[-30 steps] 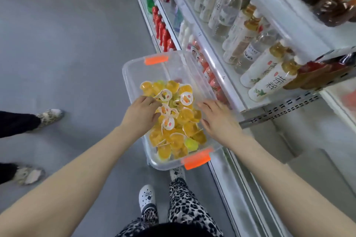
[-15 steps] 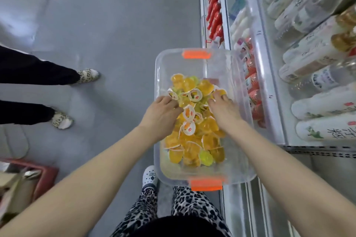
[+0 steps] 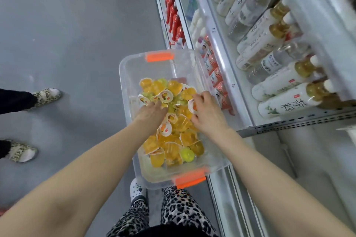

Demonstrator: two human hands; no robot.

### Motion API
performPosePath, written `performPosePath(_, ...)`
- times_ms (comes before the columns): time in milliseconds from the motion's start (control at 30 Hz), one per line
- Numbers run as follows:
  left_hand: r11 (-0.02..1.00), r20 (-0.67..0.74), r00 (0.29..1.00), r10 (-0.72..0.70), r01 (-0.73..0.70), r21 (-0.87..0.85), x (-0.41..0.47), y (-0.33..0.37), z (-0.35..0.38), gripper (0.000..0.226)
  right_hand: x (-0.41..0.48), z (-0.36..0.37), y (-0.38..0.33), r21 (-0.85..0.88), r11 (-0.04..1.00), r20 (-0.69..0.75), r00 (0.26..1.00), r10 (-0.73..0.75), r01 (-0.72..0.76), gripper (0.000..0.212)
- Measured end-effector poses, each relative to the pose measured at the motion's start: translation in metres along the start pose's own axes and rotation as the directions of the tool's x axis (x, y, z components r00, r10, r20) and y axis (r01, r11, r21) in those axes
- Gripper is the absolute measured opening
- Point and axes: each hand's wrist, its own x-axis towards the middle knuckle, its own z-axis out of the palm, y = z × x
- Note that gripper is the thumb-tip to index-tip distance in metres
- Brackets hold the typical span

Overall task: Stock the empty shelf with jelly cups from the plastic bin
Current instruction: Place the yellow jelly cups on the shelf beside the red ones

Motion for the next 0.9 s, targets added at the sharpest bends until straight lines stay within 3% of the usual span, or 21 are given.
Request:
performPosePath(167, 1.000, -0.044, 0.999, -0.014, 0.014, -0.008, -0.003, 0.000, -0.006, 0.048, -0.033, -0.023, -0.008, 0.213, 0.970, -0.100, 0.984, 0.144, -0.120, 0.055)
performPosePath(267, 0.998, -0.108, 0.994, -0.001, -0.005, -0.056, -0.013, 0.003, -0.018, 0.059, -0.057, -0.036, -0.012, 0.284, 0.943, -0.158, 0.961, 0.227, -0.176, 0.054)
performPosePath(433, 0.964, -0.262, 0.959, 0.109, -0.166, -0.206, -0.041, 0.009, -0.057, 0.058, -0.108, -0.057, -0.017, 0.323, 0.923, -0.328, 0.890, 0.317, -0.209, 0.049)
performPosePath(600, 0.881, -0.424, 0.857, 0.293, -0.414, -0.228, -0.077, 0.033, -0.100, 0.060, -0.168, -0.088, -0.012, 0.354, 0.896, -0.459, 0.786, 0.415, -0.266, 0.037)
performPosePath(900, 0.673, -0.533, 0.616, 0.581, -0.732, -0.112, -0.135, 0.140, -0.167, 0.050, -0.300, -0.160, 0.009, 0.308, 0.845, -0.666, 0.535, 0.520, -0.438, 0.033)
